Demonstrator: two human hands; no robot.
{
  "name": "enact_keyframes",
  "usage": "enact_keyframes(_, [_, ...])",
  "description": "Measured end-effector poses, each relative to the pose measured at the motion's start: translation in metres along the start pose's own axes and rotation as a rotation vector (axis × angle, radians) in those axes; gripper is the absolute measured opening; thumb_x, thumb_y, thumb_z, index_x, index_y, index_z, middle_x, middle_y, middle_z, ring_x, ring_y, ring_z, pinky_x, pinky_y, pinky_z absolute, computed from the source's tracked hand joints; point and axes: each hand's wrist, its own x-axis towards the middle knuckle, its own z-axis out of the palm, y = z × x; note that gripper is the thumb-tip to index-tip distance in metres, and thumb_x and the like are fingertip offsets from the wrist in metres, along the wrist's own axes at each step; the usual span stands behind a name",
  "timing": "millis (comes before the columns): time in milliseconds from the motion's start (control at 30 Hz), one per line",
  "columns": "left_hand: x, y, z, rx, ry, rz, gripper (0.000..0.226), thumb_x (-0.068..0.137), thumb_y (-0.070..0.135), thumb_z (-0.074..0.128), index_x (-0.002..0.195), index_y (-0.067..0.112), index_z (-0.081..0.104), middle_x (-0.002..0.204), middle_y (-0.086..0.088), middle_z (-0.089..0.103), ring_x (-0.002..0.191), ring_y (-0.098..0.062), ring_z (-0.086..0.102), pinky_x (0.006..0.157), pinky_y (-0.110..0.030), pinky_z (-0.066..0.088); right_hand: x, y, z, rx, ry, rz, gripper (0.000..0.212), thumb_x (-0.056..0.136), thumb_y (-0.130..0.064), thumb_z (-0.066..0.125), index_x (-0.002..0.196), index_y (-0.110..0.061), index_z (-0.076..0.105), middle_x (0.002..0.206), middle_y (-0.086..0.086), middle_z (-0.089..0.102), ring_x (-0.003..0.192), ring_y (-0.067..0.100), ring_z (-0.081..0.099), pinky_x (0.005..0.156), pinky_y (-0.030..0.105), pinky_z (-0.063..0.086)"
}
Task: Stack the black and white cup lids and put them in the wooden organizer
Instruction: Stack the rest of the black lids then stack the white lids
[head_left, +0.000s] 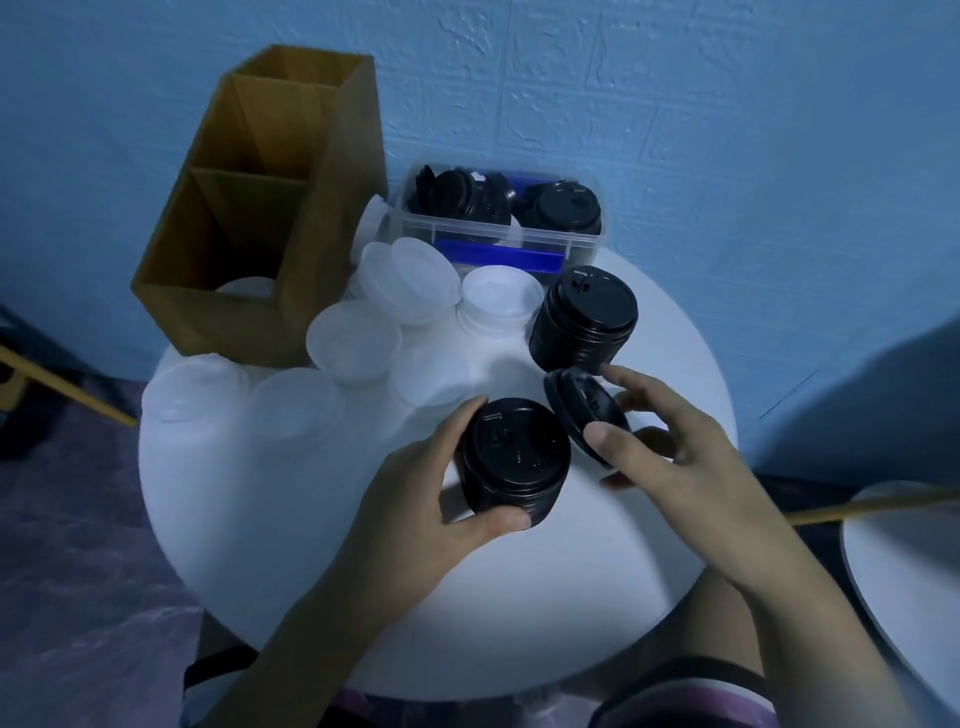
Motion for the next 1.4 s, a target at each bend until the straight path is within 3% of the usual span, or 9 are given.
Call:
enact_keyframes(200, [0.000,0.000,0.000,-0.064,-0.027,0.007,0.090,0.077,0.026,0.087,0.152,0.033,0.037,0.133,0.025,0.058,0.126,0.012,0.050,0.091,-0.006,0.047,0.001,-0.003,0.018,-0.225,-0.136,-0.114,0.063,0.073,-0.061,0.076,0.131,-0.050,0.055,0.116,-0.024,0.051,0.105,0.000,0.058,0.087,0.024,0.050])
enact_keyframes(433, [0.004,0.003,0.000,-0.064,-0.006,0.031,0.078,0.077,0.030,0.088,0.143,0.038,0.048,0.124,0.019,0.068,0.122,-0.004,0.061,0.098,-0.032,0.055,0.010,-0.016,0.020,-0.506,-0.234,-0.138,0.072,0.072,-0.067,0.072,0.138,-0.054,0.046,0.115,-0.023,0.044,0.103,-0.009,0.051,0.084,0.012,0.041])
enact_keyframes(600, [0.004,0.006,-0.003,-0.079,-0.001,0.024,0.068,0.075,0.028,0.089,0.132,0.040,0.055,0.115,0.019,0.071,0.107,-0.005,0.068,0.089,-0.021,0.055,0.017,-0.017,0.021,-0.459,-0.300,-0.147,0.070,0.076,-0.053,0.079,0.140,-0.042,0.052,0.124,-0.026,0.049,0.119,-0.003,0.050,0.101,0.027,0.047])
enact_keyframes(800, [0.006,0.006,-0.006,-0.073,-0.029,0.018,0.064,0.075,0.031,0.089,0.130,0.039,0.058,0.115,0.015,0.071,0.107,-0.008,0.069,0.092,-0.036,0.056,0.023,-0.020,0.018,-0.491,-0.377,-0.152,0.071,0.078,-0.047,0.081,0.141,-0.040,0.049,0.130,-0.030,0.051,0.127,-0.001,0.049,0.104,0.034,0.047])
enact_keyframes(967, [0.007,0.004,-0.006,-0.056,-0.011,0.007,0.064,0.073,0.032,0.090,0.128,0.040,0.058,0.114,0.016,0.071,0.105,-0.009,0.070,0.091,-0.038,0.057,0.020,-0.024,0.022,-0.504,-0.315,-0.158,0.058,0.071,-0.054,0.078,0.123,-0.051,0.052,0.114,-0.032,0.057,0.108,-0.001,0.059,0.092,0.031,0.054])
enact_keyframes(1100, [0.010,0.003,-0.004,-0.050,0.005,0.000,0.066,0.070,0.033,0.092,0.126,0.043,0.057,0.114,0.018,0.070,0.103,-0.009,0.070,0.089,-0.036,0.058,0.016,-0.030,0.027,-0.548,-0.250,-0.155,0.050,0.072,-0.054,0.080,0.113,-0.039,0.055,0.101,-0.019,0.062,0.091,0.005,0.059,0.082,0.031,0.052])
enact_keyframes(1267, [0.009,0.001,-0.002,-0.051,0.018,0.007,0.066,0.070,0.029,0.092,0.122,0.048,0.057,0.113,0.021,0.069,0.102,-0.007,0.070,0.087,-0.033,0.059,0.012,-0.030,0.034,-0.597,-0.186,-0.146,0.056,0.072,-0.058,0.079,0.116,-0.032,0.056,0.099,-0.016,0.066,0.093,0.005,0.055,0.085,0.029,0.049])
enact_keyframes(1333, [0.011,-0.002,-0.002,-0.058,0.013,0.007,0.070,0.071,0.031,0.091,0.126,0.050,0.054,0.117,0.021,0.068,0.104,-0.005,0.070,0.090,-0.034,0.059,0.013,-0.027,0.035,-0.579,-0.187,-0.135,0.060,0.071,-0.061,0.078,0.120,-0.039,0.053,0.098,-0.023,0.065,0.091,0.003,0.058,0.087,0.028,0.050])
enact_keyframes(1400, [0.013,-0.007,-0.003,-0.056,0.022,0.000,0.083,0.071,0.038,0.091,0.137,0.056,0.044,0.124,0.026,0.064,0.111,0.006,0.064,0.096,-0.022,0.053,0.017,-0.022,0.035,-0.547,-0.200,-0.127,0.068,0.070,-0.064,0.077,0.129,-0.047,0.049,0.104,-0.028,0.065,0.092,0.001,0.062,0.092,0.030,0.050])
